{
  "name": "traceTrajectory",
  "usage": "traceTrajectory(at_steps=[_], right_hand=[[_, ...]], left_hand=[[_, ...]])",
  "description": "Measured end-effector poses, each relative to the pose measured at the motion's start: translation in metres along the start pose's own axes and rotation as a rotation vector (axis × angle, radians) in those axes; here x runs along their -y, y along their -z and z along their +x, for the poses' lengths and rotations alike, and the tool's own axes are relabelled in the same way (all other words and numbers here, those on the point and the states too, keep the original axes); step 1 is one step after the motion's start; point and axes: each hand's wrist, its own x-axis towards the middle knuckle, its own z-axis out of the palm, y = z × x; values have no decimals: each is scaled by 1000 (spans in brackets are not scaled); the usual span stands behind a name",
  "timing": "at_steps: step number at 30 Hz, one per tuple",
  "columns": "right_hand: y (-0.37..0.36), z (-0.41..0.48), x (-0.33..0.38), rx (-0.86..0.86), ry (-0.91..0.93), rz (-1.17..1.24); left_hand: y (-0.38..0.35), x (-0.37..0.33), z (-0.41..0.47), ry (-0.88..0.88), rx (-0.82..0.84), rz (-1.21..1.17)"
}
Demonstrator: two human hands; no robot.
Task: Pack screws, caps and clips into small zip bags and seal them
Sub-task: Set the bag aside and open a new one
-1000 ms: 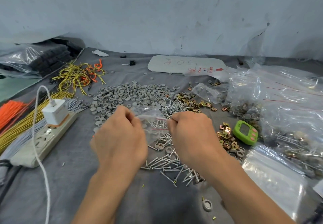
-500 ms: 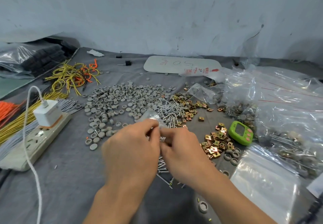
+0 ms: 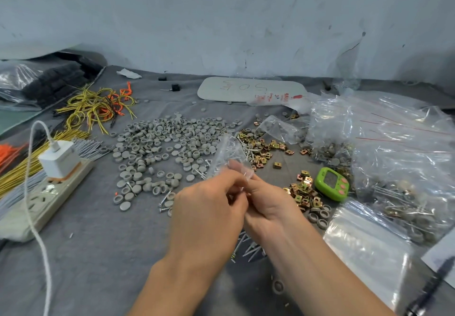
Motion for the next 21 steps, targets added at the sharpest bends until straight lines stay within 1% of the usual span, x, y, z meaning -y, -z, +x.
traceTrajectory(at_steps=[3,5,7,12,15,18,19,21], right_hand=[[-1,1,-4,-36,-29,1],[0,4,-7,-30,-32,-74],[-1,3,-10,18,-45,-163],[-4,-2,-3,151,-101,-316],[-4,-4,0,208,-73,-400],[0,-2,3,232,-25,-395],[1,-1,5,237,5,-403],[7,1,9,218,92,-461]], left_hand=[[-3,0,3,131,23,78],[-4,-1,5,162,62,189],[-4,-2,6,162,70,226],[4,-2,10,240,3,84],[8,2,11,242,39,-1],[12,12,14,208,130,-124],[14,16,15,185,141,-139],[19,23,16,104,108,-117]])
